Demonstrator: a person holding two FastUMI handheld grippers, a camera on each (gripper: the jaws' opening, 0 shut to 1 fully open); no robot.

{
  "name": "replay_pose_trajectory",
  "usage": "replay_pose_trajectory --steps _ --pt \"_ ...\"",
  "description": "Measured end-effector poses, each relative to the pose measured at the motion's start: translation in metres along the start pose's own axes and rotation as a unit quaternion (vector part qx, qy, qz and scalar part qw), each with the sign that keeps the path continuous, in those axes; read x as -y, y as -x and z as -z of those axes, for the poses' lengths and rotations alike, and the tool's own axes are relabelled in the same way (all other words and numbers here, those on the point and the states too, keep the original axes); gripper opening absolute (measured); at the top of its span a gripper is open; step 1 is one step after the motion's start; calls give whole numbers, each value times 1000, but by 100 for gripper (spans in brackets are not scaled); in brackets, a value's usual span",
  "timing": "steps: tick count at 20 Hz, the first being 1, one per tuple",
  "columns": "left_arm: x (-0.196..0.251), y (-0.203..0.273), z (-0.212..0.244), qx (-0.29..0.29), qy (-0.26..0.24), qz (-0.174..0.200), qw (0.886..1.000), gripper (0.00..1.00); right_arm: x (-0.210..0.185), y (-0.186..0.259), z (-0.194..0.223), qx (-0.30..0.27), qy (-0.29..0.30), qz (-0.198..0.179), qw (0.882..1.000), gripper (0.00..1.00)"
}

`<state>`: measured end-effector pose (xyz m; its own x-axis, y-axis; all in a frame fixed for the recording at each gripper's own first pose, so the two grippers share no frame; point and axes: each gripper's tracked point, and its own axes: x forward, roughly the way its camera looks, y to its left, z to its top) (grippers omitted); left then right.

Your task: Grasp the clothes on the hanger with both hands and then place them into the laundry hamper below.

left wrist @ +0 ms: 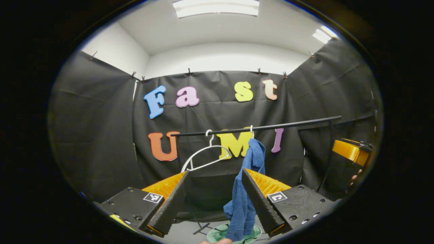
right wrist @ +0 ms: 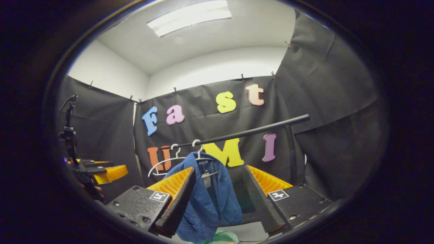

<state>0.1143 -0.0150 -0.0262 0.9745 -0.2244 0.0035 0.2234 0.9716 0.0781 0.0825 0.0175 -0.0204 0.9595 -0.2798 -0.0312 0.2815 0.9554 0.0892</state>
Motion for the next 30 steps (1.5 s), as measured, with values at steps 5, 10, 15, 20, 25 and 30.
replay_pose_trajectory --steps 5,10,15,20,25,30 --pt "32 -12 3 -2 18 -17 1000 100 -1 -20 14 -36 -12 -62 997 89" --pt "88 -41 23 -27 40 -19 999 100 29 -33 8 -28 6 -76 997 90" --pt "138 -77 47 -62 53 -21 996 96 66 -44 11 -27 31 -72 997 95" --pt "155 -119 76 -90 26 -54 994 94 88 -56 20 -44 46 -73 995 93" --pt "128 -157 108 -112 -8 -117 987 96 94 -67 21 -35 50 -48 997 95" --pt "130 -192 121 -119 -26 -116 986 96 98 -69 25 -38 53 -26 998 95"
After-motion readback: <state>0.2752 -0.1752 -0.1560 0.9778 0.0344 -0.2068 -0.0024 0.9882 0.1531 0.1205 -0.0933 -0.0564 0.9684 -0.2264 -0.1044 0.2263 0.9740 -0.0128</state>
